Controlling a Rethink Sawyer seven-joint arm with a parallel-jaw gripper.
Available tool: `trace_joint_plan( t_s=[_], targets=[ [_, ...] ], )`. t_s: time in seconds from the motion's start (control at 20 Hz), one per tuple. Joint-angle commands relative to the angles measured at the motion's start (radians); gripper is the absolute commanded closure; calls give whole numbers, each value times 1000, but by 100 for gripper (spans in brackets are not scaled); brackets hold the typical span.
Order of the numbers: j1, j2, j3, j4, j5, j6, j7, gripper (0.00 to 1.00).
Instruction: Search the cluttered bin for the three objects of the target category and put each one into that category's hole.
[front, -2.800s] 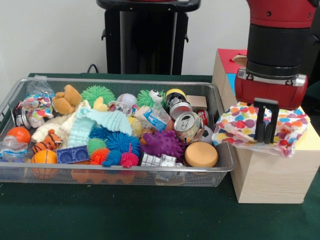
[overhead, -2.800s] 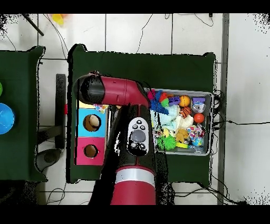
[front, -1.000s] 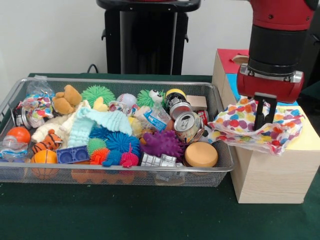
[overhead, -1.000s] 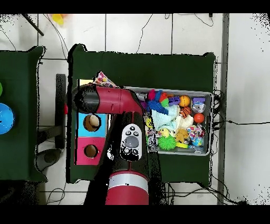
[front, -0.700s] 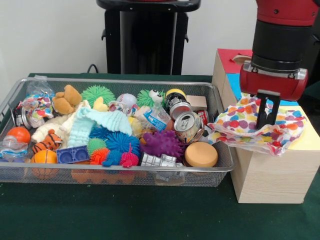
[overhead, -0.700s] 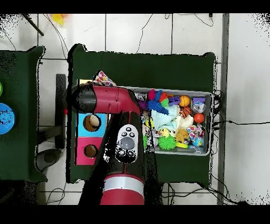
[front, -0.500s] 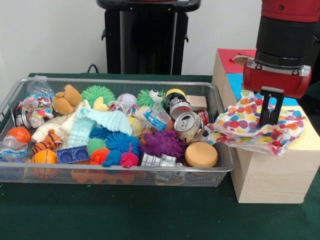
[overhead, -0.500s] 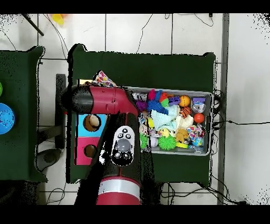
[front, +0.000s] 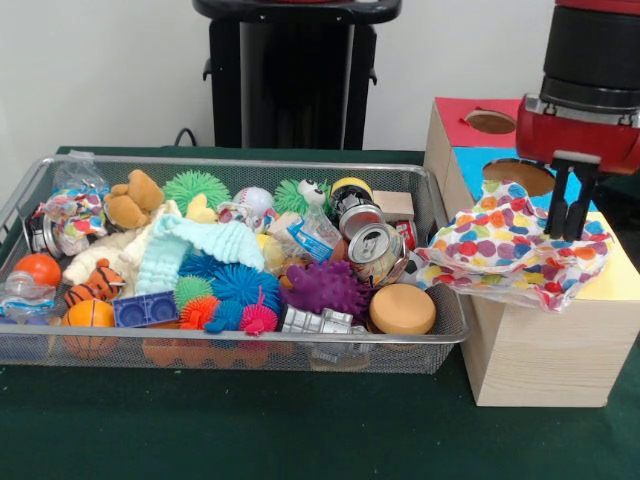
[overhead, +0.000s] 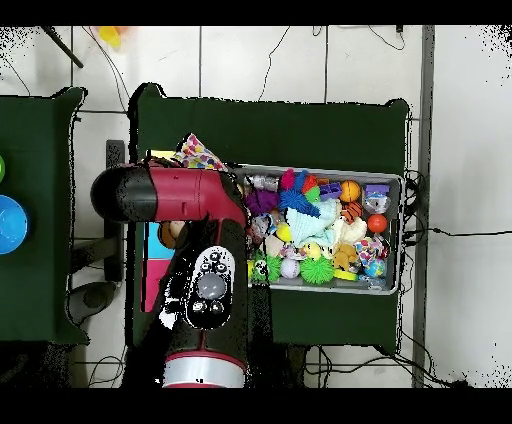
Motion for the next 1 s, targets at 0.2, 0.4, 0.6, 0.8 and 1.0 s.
trace_joint_plan(
  t_s=[0.2, 0.4, 0.6, 0.8, 1.0],
  targets=[
    [-38, 44, 43, 15, -22, 0, 90, 100],
    [-62, 80, 70, -10, -24, -32, 66, 100],
    [-68, 90, 79, -10, -31, -60, 59, 100],
    [-70, 94, 81, 3, -39, -100, 62, 100],
    [-52, 93, 48, -20, -49, -79, 67, 100]
  ],
)
